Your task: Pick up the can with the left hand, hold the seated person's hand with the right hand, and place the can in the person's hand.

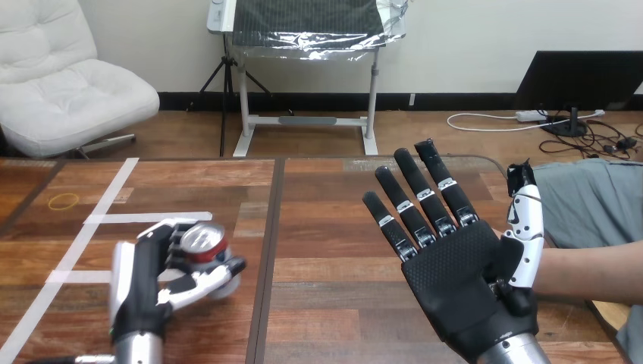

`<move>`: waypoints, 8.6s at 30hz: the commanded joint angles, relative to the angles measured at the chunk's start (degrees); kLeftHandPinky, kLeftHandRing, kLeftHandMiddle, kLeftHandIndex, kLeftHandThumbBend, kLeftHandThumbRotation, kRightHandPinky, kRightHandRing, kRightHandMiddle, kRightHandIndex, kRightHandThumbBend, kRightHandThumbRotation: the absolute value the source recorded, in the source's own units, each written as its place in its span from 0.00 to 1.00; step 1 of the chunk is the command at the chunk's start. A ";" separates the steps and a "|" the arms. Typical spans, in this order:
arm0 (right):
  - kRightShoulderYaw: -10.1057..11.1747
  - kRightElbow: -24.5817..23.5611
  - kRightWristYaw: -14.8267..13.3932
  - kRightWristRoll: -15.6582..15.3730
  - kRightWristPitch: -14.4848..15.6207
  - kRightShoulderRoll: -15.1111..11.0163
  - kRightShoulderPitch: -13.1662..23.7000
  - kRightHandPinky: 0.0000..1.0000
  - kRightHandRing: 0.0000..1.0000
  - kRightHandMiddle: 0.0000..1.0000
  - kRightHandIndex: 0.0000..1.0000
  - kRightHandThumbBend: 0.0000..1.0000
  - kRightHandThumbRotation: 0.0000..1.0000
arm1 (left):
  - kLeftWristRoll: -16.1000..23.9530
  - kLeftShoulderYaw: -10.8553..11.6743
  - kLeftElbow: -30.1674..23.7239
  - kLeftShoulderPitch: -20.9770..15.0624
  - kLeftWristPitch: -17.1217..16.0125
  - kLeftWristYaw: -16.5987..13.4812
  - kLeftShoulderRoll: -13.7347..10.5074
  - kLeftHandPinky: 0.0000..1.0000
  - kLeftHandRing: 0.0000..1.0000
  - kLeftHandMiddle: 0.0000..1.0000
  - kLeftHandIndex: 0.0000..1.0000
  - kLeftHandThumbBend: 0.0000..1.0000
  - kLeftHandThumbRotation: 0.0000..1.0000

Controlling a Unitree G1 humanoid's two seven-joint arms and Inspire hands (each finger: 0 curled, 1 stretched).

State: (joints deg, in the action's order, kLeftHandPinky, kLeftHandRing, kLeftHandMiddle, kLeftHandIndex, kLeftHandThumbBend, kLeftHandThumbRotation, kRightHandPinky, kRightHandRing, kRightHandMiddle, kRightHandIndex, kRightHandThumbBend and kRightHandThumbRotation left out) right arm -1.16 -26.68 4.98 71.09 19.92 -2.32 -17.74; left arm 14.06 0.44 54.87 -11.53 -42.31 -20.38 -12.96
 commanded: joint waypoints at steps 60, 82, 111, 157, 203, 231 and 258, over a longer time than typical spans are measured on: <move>1.87 0.45 2.89 -40.95 -15.38 -3.47 6.03 1.00 1.00 1.00 1.00 0.22 0.67 | -3.70 -3.26 -40.58 3.60 11.01 15.58 8.36 0.44 0.44 0.47 0.53 0.61 0.00; 2.67 3.27 -4.80 -87.52 -14.12 -27.01 10.06 0.85 0.93 0.96 0.95 0.71 0.01 | -0.66 -5.00 -41.40 3.31 12.22 14.49 9.90 0.44 0.44 0.47 0.52 0.62 0.00; 1.70 15.93 6.50 -102.21 -12.78 -41.90 17.60 0.83 0.92 0.91 0.87 0.88 0.00 | 0.13 -5.37 -41.22 3.36 12.19 14.53 11.30 0.43 0.44 0.47 0.52 0.61 0.00; -6.67 35.90 18.47 -115.56 -14.62 -48.03 31.71 0.92 0.94 0.93 0.88 0.84 0.04 | -0.14 -5.24 -40.51 3.88 11.42 13.93 10.33 0.42 0.43 0.46 0.52 0.60 0.00; -16.81 53.06 19.00 -120.90 -13.80 -43.62 43.96 0.87 0.88 0.87 0.84 0.70 0.09 | -0.12 -5.42 -40.62 3.51 12.55 14.15 10.42 0.42 0.43 0.46 0.53 0.59 0.00; -14.48 56.42 10.84 -112.70 -18.62 -43.36 42.26 0.25 0.35 0.45 0.58 0.75 0.00 | -0.17 -5.56 -37.03 0.81 13.26 13.76 11.06 0.43 0.44 0.46 0.52 0.60 0.00; -13.71 54.42 5.92 -109.34 -19.22 -44.35 40.53 0.32 0.41 0.48 0.49 0.78 0.00 | 0.85 -6.38 -33.84 -2.53 16.05 13.38 11.98 0.43 0.43 0.46 0.52 0.60 0.00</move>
State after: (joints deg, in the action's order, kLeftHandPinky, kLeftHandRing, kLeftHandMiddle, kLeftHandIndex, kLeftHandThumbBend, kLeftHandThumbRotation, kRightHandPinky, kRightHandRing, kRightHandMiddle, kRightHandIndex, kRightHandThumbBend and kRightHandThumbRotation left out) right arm -17.18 30.08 11.92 -38.87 0.06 -46.26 21.09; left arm 14.70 -5.89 21.09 -9.17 -26.41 -6.05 -1.45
